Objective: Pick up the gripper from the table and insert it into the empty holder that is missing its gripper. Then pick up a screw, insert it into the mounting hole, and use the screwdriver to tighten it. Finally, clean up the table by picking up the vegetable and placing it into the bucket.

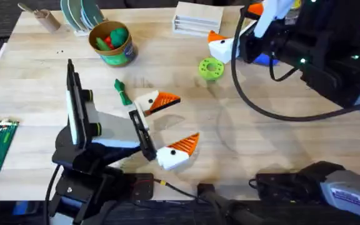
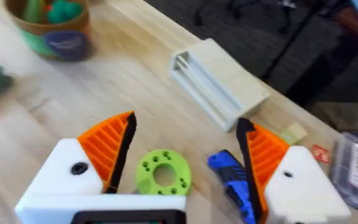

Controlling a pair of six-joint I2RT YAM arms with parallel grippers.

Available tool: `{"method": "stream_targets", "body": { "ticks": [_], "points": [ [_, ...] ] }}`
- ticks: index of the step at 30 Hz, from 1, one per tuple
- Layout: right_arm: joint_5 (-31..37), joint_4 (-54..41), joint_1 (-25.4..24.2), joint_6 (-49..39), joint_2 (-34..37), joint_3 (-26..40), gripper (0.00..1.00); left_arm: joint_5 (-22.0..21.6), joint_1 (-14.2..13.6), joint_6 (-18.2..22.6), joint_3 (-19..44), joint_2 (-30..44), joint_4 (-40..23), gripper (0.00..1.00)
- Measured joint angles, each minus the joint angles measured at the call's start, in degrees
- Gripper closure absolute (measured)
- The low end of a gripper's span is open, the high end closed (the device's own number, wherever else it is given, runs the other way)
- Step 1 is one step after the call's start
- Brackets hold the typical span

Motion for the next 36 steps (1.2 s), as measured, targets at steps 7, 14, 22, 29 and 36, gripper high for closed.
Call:
{"method": "stream_targets", "body": {
  "ticks": [7, 14, 22, 29, 36],
  "points": [
    [-5.12, 0.00, 0.00, 4.53, 0.01, 0.00, 0.010, -2.60, 0.00, -0.35, 0.00, 0.00, 0.58, 0.008],
    [-6.00, 0.02, 0.00, 6.33, 0.01, 0.00, 0.009, -12.70, 0.00, -7.69, 4.47, 0.02, -7.73, 0.008],
    [-6.04, 0.02, 0.00, 6.83, 0.01, 0.00, 0.010, -37.29, 0.00, -9.68, 31.18, 8.31, -38.01, 0.008],
    [-6.07, 0.02, 0.00, 6.83, 0.01, 0.00, 0.010, -50.86, 0.00, -9.72, 45.67, 23.93, -51.74, 0.008],
    [-6.24, 0.02, 0.00, 6.83, 0.01, 0.00, 0.010, -55.34, 0.00, -9.70, 48.00, 37.39, -50.35, 0.008]
  ]
}}
